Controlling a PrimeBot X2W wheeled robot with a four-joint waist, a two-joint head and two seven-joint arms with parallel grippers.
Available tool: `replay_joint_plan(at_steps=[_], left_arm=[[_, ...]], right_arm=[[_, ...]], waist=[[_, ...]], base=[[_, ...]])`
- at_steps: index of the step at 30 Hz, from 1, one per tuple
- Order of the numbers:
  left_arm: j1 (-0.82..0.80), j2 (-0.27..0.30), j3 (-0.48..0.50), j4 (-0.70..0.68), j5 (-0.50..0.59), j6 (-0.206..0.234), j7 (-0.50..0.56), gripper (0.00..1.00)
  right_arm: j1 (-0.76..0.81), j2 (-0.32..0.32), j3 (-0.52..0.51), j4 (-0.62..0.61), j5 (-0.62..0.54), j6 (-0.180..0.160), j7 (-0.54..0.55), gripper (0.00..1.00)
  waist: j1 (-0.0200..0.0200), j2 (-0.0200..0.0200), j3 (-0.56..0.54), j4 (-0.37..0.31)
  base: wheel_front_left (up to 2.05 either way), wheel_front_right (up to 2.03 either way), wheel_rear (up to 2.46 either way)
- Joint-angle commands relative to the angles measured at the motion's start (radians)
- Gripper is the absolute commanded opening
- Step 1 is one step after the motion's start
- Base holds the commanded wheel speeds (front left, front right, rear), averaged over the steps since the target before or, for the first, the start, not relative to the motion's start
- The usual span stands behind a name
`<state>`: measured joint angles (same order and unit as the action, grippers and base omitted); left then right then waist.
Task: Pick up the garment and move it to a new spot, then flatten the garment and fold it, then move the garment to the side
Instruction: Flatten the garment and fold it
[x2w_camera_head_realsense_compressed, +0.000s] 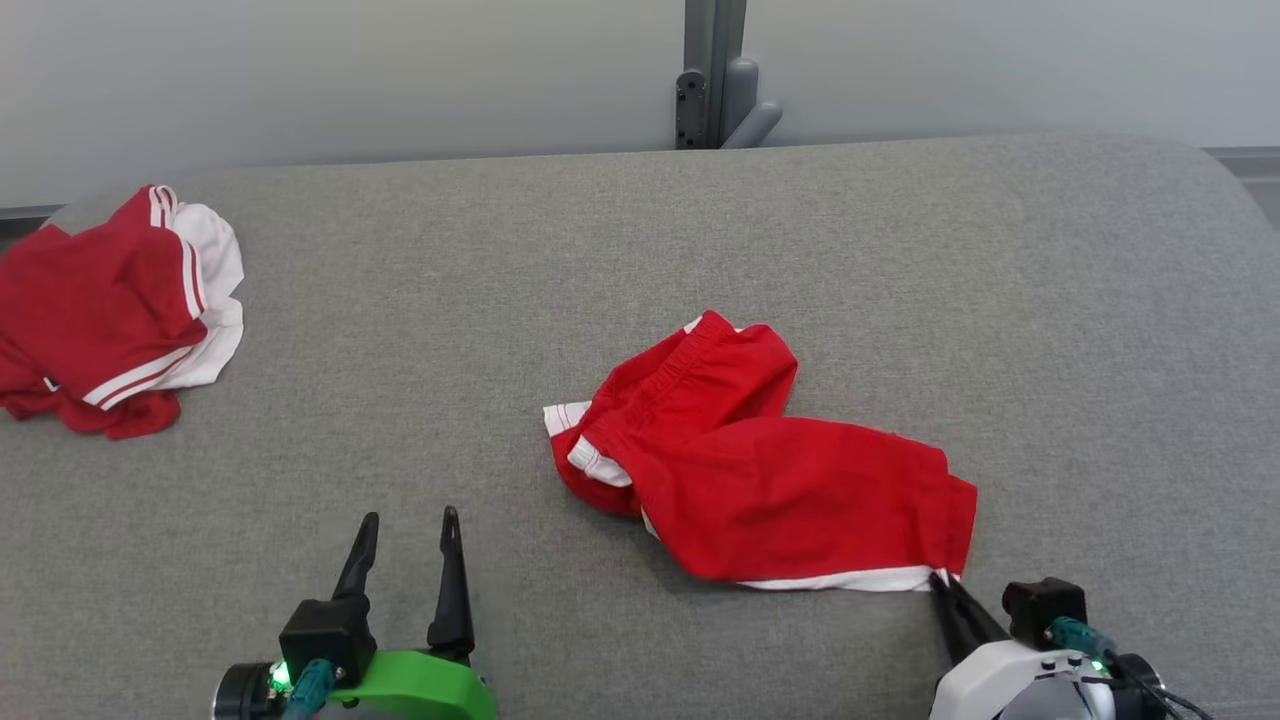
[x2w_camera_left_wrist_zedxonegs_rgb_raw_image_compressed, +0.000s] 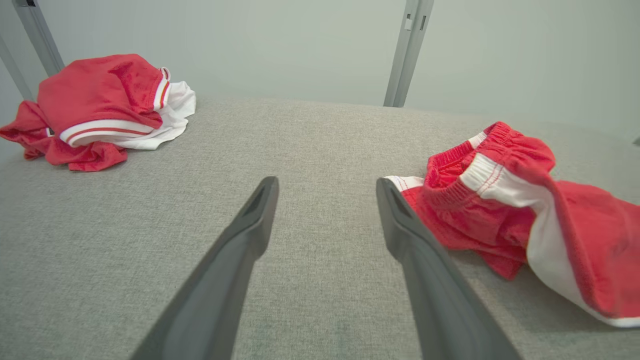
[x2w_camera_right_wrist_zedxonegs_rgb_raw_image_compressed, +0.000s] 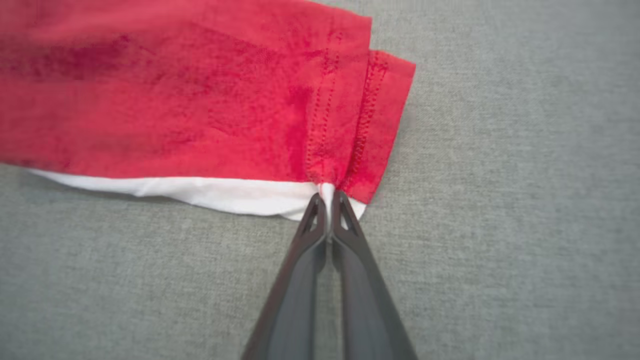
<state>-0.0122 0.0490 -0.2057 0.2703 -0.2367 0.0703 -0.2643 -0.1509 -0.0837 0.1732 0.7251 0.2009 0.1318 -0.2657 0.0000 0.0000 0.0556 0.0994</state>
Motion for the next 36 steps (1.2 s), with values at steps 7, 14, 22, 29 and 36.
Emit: replay_joint_plan(at_steps=[7,14,22,29,36], left_arm=[[-0.065,0.003,-0.087,0.031,-0.019,-0.069,0.0,1.0],[-0.122,0.003,-0.212,0.151,-0.001,-0.153,0.0,1.0],[-0.219,0.006,-0.313,0.248,0.045,-0.184,0.002,1.0],[-0.329,0.031,-0.396,0.372,0.054,-0.198,0.019,1.0],[-0.403,0.062,-0.525,0.448,-0.005,-0.201,0.058,1.0]], right_arm=[[0.043,-0.054,-0.087,-0.118,0.004,-0.002,0.001,0.0],[0.041,-0.07,-0.103,-0.148,0.004,-0.002,0.001,0.0],[0.027,-0.067,-0.082,-0.142,0.007,-0.002,0.001,0.0],[0.022,-0.067,-0.053,-0.132,0.018,-0.002,0.001,0.0],[0.02,-0.073,-0.033,-0.125,0.025,-0.002,0.001,0.0]], waist=[[0.0,0.0,-0.009,-0.032],[0.0,0.0,-0.003,-0.061],[0.0,0.0,-0.001,-0.075],[0.0,0.0,-0.001,-0.092],[0.0,0.0,-0.003,-0.107]], base=[[0.0,0.0,0.0],[0.0,0.0,0.0],[0.0,0.0,0.0],[0.0,0.0,0.0],[0.0,0.0,0.0]])
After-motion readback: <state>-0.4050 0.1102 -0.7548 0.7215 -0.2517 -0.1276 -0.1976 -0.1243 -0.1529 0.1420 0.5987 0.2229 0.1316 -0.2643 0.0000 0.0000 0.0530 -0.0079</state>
